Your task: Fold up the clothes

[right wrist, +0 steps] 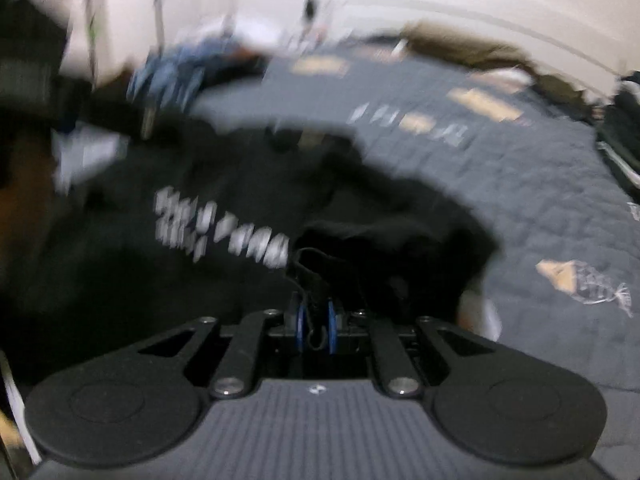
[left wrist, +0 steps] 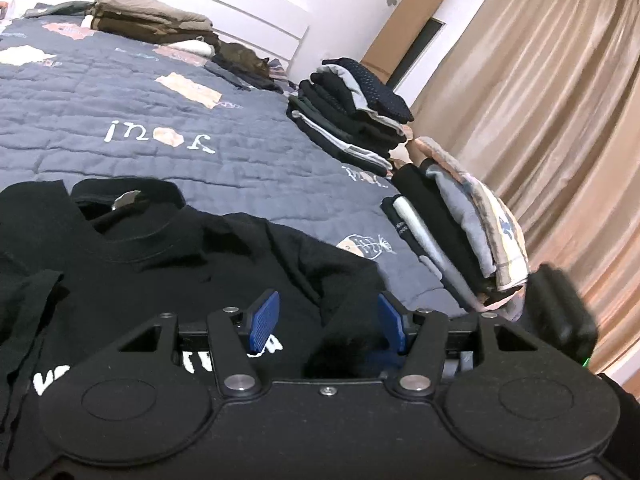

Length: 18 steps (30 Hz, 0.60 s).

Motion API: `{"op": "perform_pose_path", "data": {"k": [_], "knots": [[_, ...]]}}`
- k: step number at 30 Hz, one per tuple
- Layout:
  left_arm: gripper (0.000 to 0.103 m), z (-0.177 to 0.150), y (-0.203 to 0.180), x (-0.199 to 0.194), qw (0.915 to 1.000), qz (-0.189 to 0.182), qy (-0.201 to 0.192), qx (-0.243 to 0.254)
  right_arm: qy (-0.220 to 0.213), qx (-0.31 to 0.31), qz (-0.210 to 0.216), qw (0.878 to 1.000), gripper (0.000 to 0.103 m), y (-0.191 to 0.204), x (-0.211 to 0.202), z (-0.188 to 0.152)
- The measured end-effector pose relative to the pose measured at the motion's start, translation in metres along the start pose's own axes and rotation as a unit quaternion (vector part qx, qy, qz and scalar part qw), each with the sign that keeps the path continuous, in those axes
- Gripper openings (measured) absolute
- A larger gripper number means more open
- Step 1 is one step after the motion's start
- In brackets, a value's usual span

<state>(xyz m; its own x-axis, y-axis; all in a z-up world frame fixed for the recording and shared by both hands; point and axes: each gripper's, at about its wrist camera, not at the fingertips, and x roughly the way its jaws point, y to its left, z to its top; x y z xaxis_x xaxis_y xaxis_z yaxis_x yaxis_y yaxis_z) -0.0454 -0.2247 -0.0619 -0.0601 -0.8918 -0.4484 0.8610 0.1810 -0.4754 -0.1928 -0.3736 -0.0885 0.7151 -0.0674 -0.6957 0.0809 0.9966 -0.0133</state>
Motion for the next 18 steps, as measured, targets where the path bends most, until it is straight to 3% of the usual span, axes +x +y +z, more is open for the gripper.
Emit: {"op": "perform_pose_path", "data": {"k": [5, 8, 16, 18], "knots": [[0.06, -0.001, -0.003, 0.005, 0.9999, 0.004, 0.007, 0.015, 0.035, -0.013, 0.003, 0.999, 0.017, 0.004, 0.008, -0.012], [0.061, -0.002, -0.005, 0.009, 0.9996, 0.006, 0.011, 0.024, 0.048, 0.006, 0.009, 0.999, 0.036, -0.003, -0.002, -0.011], [0.066, -0.006, -0.012, 0.022, 0.9988, 0.008, 0.024, 0.043, 0.028, 0.04, 0.043, 0.998, 0.04, -0.022, -0.03, -0.006], [0.066, -0.008, -0.015, 0.03, 0.9986, 0.005, 0.03, 0.044, 0.014, 0.058, 0.028, 0.998, 0.043, -0.033, -0.037, -0.008]]}}
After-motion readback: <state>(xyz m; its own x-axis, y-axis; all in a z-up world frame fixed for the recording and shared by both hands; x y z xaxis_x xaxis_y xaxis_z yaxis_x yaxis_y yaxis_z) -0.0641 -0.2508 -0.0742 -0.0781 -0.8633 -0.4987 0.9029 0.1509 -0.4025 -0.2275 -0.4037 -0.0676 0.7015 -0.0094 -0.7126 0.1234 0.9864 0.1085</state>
